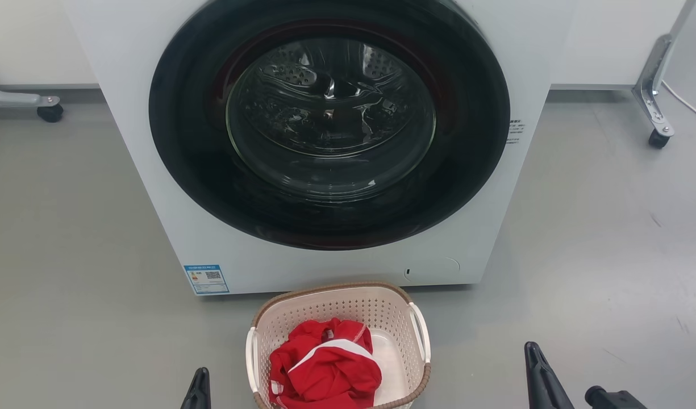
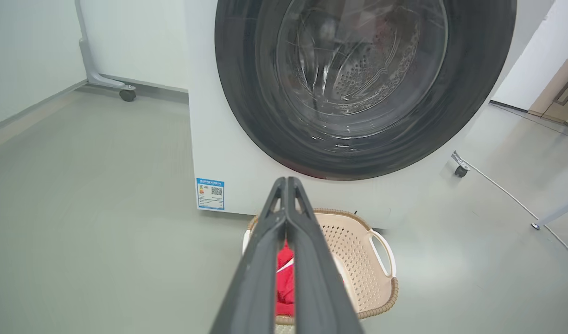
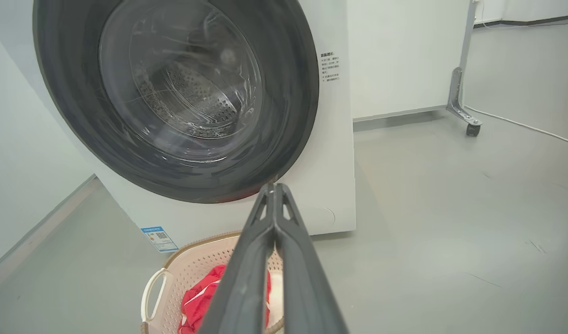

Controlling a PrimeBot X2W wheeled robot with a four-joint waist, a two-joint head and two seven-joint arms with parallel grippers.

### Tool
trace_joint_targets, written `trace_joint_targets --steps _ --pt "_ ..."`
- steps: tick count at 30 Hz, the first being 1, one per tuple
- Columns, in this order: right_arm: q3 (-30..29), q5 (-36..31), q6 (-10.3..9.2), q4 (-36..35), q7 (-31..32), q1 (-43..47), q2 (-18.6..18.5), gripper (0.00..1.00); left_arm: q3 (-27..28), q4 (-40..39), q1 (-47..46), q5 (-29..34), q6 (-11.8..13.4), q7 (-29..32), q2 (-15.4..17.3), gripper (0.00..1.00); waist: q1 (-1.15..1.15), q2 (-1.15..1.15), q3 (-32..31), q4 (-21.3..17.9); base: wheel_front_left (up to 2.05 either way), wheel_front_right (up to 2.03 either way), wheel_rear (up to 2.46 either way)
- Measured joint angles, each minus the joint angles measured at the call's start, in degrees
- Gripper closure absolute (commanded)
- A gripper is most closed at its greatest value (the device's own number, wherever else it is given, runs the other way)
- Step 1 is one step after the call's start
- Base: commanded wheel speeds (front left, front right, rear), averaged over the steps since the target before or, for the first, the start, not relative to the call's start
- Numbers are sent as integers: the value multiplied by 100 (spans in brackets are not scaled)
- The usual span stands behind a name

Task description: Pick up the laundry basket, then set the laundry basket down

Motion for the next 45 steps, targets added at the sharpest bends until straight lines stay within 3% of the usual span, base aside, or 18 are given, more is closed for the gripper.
trace_joint_targets --steps 45 --pt "-1177 3751 656 515 1017 -478 92 100 920 486 -556 -3417 -635 1003 -203 100 0 -1 62 38 0 0 0"
